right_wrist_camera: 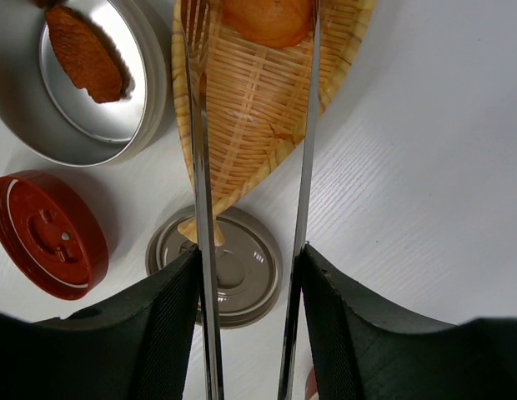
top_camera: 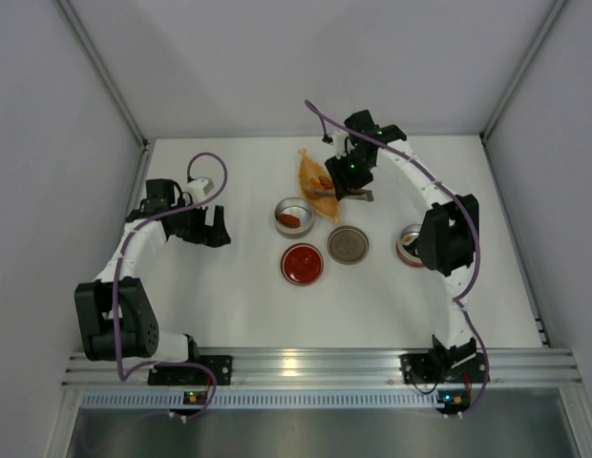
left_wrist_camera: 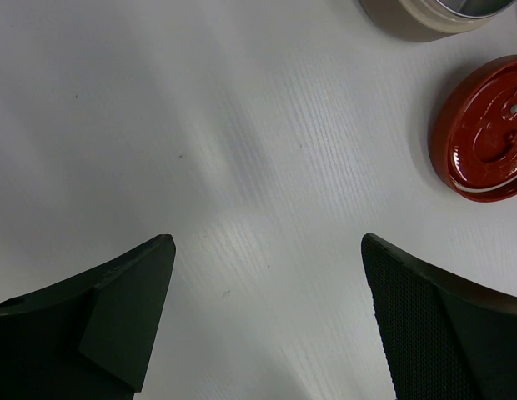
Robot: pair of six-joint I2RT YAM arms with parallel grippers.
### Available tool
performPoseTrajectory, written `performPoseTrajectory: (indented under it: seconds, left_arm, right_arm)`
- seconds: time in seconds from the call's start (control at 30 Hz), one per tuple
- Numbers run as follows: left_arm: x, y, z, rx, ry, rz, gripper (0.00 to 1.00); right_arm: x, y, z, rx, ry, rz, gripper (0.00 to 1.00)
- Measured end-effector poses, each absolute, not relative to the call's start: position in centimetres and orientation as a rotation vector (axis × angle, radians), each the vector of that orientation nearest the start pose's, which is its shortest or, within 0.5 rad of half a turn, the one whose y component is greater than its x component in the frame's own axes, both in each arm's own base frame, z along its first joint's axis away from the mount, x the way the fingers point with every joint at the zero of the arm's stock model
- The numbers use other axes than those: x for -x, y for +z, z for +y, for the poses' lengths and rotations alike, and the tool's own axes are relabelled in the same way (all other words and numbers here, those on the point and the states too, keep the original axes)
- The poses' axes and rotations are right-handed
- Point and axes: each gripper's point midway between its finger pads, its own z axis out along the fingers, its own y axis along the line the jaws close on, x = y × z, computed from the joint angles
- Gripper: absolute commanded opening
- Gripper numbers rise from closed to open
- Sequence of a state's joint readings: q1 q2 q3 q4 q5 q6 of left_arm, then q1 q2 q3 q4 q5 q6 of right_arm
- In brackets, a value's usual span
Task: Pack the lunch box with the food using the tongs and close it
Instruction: Pick up the fake food from the plate.
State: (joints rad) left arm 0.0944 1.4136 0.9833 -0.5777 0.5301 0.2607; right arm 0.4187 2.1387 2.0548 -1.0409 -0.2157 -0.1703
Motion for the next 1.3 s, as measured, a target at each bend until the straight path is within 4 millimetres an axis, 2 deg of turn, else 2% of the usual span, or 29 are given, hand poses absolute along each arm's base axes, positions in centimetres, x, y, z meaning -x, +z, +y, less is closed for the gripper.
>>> performPoseTrajectory:
  seconds: [0.33, 0.63, 0.93, 1.1, 1.3]
  left_arm:
    - [-32.2, 11.0, -4.9, -0.395, -0.529, 2.426, 0.98]
    - [-32.2, 11.0, -4.9, -0.395, -0.528, 2.426, 0.98]
    - [-32.2, 11.0, -4.9, -0.395, -0.528, 2.426, 0.98]
    - [-32.2, 11.0, -4.9, -0.395, -0.528, 2.426, 0.98]
    - [-32.2, 11.0, -4.9, -0.395, -0.528, 2.426, 0.98]
  right_arm:
    - [-42.7, 13.4, 22.3, 0.825, 0.355, 2.577, 0.48]
    - [-42.9, 13.3, 21.9, 0.827, 0.314, 2.578, 0.29]
    - [-42.9, 13.5, 21.9, 0.833, 0.318, 2.573, 0.2]
    - [-42.7, 14.7, 21.9, 0.83, 0.323, 2.549, 0.16]
    - [-42.5, 17.6, 21.7, 0.829, 0.322, 2.482, 0.14]
